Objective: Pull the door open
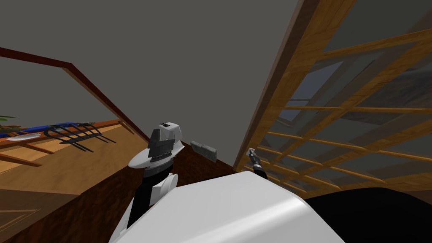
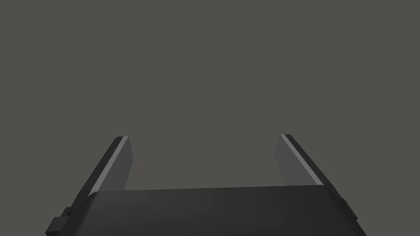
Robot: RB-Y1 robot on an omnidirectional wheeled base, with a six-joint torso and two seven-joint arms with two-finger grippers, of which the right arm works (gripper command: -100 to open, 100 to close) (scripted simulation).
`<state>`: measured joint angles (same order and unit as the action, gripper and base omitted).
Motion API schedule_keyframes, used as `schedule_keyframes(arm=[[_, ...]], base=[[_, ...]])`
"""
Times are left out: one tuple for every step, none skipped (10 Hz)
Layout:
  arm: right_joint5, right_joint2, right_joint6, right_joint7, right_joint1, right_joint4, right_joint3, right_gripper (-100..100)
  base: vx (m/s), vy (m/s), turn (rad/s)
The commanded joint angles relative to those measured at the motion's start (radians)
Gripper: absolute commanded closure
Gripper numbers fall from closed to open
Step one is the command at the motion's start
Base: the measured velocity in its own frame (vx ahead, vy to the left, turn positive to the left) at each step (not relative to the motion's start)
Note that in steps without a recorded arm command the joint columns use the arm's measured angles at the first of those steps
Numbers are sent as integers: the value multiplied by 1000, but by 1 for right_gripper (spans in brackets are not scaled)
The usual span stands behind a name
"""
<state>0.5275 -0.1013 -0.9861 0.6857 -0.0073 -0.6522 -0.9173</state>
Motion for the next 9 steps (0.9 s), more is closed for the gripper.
schedule_keyframes(arm=[[-12,-1,-3,-37,-3,-3,12,100],[-33,-5,-2,-71,-4,-1,29,100],[-33,-5,-2,-77,-4,-1,29,100],[-53,-8,-1,-114,-6,2,46,100],[-74,-12,-1,-139,-7,5,63,100],[-74,-12,-1,-156,-7,5,63,100],[-98,-16,0,-191,-9,8,83,100],[-98,-16,0,-197,-9,8,83,100],[-122,-21,1,-238,-11,11,103,100]], base=[[-30,-4,15],[-33,-7,16],[-25,-8,8],[-31,-6,20],[-46,-10,30],[-31,-12,16],[-35,-8,22],[-29,-6,10],[-32,-9,18]])
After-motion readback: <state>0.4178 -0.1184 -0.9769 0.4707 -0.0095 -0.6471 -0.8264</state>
